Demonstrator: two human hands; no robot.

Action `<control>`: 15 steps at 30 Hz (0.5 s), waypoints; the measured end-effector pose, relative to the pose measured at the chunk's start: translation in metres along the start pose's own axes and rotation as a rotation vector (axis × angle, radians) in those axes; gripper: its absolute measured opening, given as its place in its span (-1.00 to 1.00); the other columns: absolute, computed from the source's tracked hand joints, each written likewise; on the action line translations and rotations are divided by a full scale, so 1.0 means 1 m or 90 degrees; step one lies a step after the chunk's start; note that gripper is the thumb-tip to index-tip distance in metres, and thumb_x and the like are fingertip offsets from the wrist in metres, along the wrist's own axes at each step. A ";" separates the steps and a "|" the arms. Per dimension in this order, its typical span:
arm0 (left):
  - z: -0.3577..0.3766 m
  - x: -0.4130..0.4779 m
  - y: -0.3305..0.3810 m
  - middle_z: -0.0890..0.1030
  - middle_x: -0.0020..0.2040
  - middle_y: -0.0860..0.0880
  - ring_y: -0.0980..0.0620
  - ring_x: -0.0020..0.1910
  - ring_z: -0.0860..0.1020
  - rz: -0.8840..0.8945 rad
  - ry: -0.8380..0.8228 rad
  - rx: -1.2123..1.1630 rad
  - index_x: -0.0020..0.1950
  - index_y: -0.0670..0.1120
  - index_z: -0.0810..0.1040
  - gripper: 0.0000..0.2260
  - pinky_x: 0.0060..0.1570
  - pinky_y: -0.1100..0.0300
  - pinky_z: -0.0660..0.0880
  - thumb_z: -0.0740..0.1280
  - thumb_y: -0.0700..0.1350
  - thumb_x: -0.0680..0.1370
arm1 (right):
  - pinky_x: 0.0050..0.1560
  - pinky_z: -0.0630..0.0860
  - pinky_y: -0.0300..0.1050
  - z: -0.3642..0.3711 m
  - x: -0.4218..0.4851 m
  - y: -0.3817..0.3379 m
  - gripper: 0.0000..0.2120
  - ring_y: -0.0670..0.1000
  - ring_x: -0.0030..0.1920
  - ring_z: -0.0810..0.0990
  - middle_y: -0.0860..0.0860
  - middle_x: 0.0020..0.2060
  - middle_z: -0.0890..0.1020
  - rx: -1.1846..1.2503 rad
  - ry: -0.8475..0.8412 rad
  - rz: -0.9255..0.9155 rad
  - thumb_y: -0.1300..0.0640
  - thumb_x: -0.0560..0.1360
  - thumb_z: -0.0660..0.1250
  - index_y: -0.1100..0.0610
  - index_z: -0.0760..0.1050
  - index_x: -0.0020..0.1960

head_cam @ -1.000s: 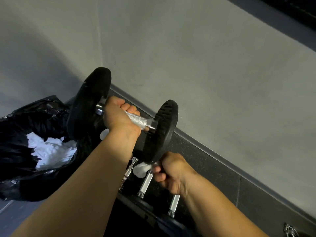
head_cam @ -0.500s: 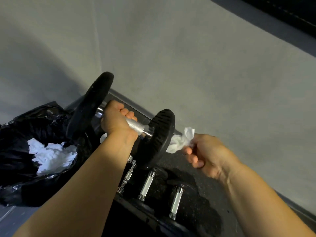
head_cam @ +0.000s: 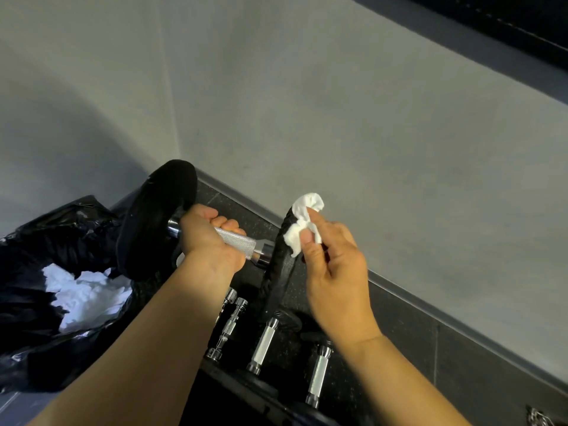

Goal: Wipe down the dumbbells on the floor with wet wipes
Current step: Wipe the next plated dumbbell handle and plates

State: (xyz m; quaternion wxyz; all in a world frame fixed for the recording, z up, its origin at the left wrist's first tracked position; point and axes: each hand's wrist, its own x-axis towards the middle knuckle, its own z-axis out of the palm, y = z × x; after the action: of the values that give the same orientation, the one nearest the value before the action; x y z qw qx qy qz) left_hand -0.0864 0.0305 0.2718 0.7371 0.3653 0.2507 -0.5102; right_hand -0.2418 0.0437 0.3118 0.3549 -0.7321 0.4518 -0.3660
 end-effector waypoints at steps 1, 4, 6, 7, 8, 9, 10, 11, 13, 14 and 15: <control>0.001 -0.001 -0.001 0.13 -0.54 0.07 0.10 -0.61 0.13 -0.013 -0.003 -0.003 -0.43 -0.01 0.07 -0.67 -0.55 0.29 0.12 0.15 -0.18 0.46 | -0.07 0.36 -0.48 0.003 0.005 0.002 -0.68 -0.14 -0.19 0.46 -0.03 -0.17 0.47 -0.021 0.026 -0.024 0.19 0.60 0.20 0.14 0.47 0.33; 0.002 -0.004 -0.004 0.15 -0.56 0.07 0.10 -0.61 0.14 -0.039 -0.004 -0.016 -0.46 -0.01 0.09 -0.65 -0.51 0.28 0.15 0.15 -0.19 0.46 | -0.08 0.35 -0.49 0.007 0.021 0.011 -0.66 -0.09 -0.17 0.46 0.03 -0.14 0.48 -0.068 0.058 -0.041 0.30 0.59 0.17 0.17 0.45 0.35; 0.003 -0.004 -0.007 0.14 -0.53 0.06 0.09 -0.59 0.14 -0.049 0.000 -0.033 -0.46 -0.01 0.08 -0.66 -0.48 0.27 0.15 0.16 -0.21 0.44 | -0.15 0.35 -0.43 0.008 0.030 0.019 -0.60 -0.06 -0.21 0.43 0.05 -0.15 0.46 -0.134 0.053 -0.031 0.36 0.56 0.16 0.14 0.44 0.36; 0.002 -0.002 -0.008 0.14 -0.52 0.06 0.08 -0.57 0.14 -0.053 0.004 -0.044 -0.45 -0.01 0.08 -0.67 -0.45 0.27 0.15 0.16 -0.21 0.44 | -0.22 0.33 -0.38 0.011 0.033 0.024 -0.61 -0.09 -0.26 0.40 0.04 -0.17 0.44 -0.178 0.044 -0.023 0.36 0.55 0.16 0.14 0.46 0.34; 0.002 -0.001 -0.009 0.14 -0.51 0.06 0.08 -0.56 0.13 -0.058 0.008 -0.053 -0.45 -0.01 0.09 -0.67 -0.43 0.26 0.15 0.16 -0.21 0.43 | -0.27 0.29 -0.35 0.011 0.033 0.028 -0.64 -0.12 -0.30 0.37 0.02 -0.19 0.42 -0.222 0.034 -0.008 0.34 0.55 0.15 0.15 0.48 0.30; 0.002 -0.001 -0.009 0.14 -0.50 0.06 0.08 -0.55 0.13 -0.062 0.013 -0.060 -0.45 -0.01 0.09 -0.68 -0.41 0.26 0.15 0.16 -0.21 0.43 | -0.28 0.28 -0.34 0.012 0.032 0.032 -0.69 -0.14 -0.32 0.35 0.00 -0.20 0.42 -0.254 0.021 0.011 0.32 0.55 0.15 0.17 0.49 0.25; 0.002 -0.001 -0.009 0.14 -0.50 0.06 0.08 -0.54 0.12 -0.064 0.013 -0.061 -0.45 -0.01 0.09 -0.67 -0.40 0.26 0.14 0.16 -0.21 0.43 | -0.27 0.28 -0.34 0.013 0.027 0.036 -0.73 -0.14 -0.31 0.36 -0.01 -0.19 0.43 -0.270 0.006 0.031 0.31 0.56 0.16 0.19 0.50 0.20; 0.003 -0.002 -0.009 0.14 -0.50 0.06 0.08 -0.54 0.12 -0.063 0.012 -0.058 -0.45 -0.02 0.09 -0.68 -0.40 0.26 0.14 0.16 -0.21 0.44 | -0.25 0.30 -0.35 0.014 0.021 0.040 -0.76 -0.13 -0.29 0.39 -0.01 -0.17 0.46 -0.279 -0.015 0.045 0.30 0.55 0.16 0.20 0.50 0.16; 0.004 -0.004 -0.006 0.15 -0.51 0.06 0.09 -0.56 0.13 -0.057 0.006 -0.055 -0.44 -0.02 0.10 -0.67 -0.44 0.27 0.15 0.15 -0.21 0.46 | -0.21 0.37 -0.34 0.017 0.004 0.044 -0.78 -0.07 -0.23 0.47 0.02 -0.11 0.51 -0.299 -0.071 0.053 0.32 0.53 0.17 0.18 0.50 0.11; 0.004 -0.005 -0.004 0.15 -0.52 0.06 0.09 -0.57 0.14 -0.054 0.004 -0.056 -0.44 -0.02 0.11 -0.67 -0.46 0.28 0.15 0.15 -0.21 0.46 | -0.17 0.40 -0.31 0.018 -0.006 0.044 -0.73 -0.03 -0.18 0.50 0.03 -0.08 0.52 -0.302 -0.098 0.057 0.34 0.52 0.16 0.16 0.50 0.14; 0.004 -0.005 -0.003 0.16 -0.53 0.06 0.09 -0.58 0.14 -0.050 0.004 -0.057 -0.45 -0.02 0.11 -0.67 -0.47 0.28 0.16 0.16 -0.21 0.46 | -0.12 0.42 -0.28 0.019 -0.016 0.043 -0.67 -0.01 -0.13 0.52 0.04 -0.05 0.53 -0.293 -0.117 0.067 0.36 0.51 0.15 0.15 0.49 0.21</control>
State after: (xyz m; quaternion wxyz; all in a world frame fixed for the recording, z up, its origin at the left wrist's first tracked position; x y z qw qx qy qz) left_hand -0.0906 0.0293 0.2776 0.7314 0.3237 0.2896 -0.5257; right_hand -0.2483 0.0474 0.2630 0.2371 -0.7992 0.5264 -0.1669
